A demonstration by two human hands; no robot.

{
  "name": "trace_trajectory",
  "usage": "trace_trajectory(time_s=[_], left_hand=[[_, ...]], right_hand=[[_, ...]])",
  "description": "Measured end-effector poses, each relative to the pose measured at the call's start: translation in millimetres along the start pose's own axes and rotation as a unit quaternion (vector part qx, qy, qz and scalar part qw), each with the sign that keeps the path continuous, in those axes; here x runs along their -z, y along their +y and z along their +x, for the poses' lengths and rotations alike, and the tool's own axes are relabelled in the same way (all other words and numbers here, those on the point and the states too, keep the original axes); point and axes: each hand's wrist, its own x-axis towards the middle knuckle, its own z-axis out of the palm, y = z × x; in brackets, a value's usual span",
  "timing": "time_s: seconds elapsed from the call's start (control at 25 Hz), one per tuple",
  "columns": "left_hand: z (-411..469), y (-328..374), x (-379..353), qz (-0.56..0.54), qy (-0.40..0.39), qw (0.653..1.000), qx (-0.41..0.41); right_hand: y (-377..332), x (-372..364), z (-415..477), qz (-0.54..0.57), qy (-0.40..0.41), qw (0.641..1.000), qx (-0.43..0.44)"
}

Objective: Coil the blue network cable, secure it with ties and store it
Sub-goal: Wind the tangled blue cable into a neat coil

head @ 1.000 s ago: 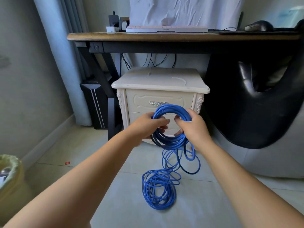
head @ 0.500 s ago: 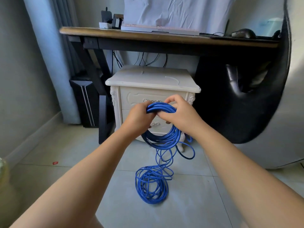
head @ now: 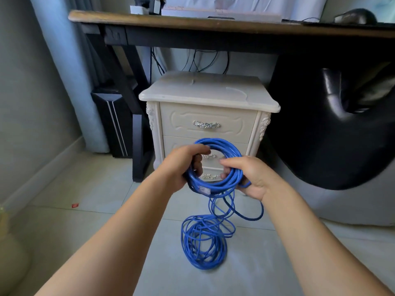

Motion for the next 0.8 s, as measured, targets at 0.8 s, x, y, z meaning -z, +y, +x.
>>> trace_trajectory(time_s=[0.8], left_hand=[[42,-39,-1,0.183,0.144,0.933,-0.275]], right_hand=[[-16,29,38,0.377,0.173,0.905,0.095]])
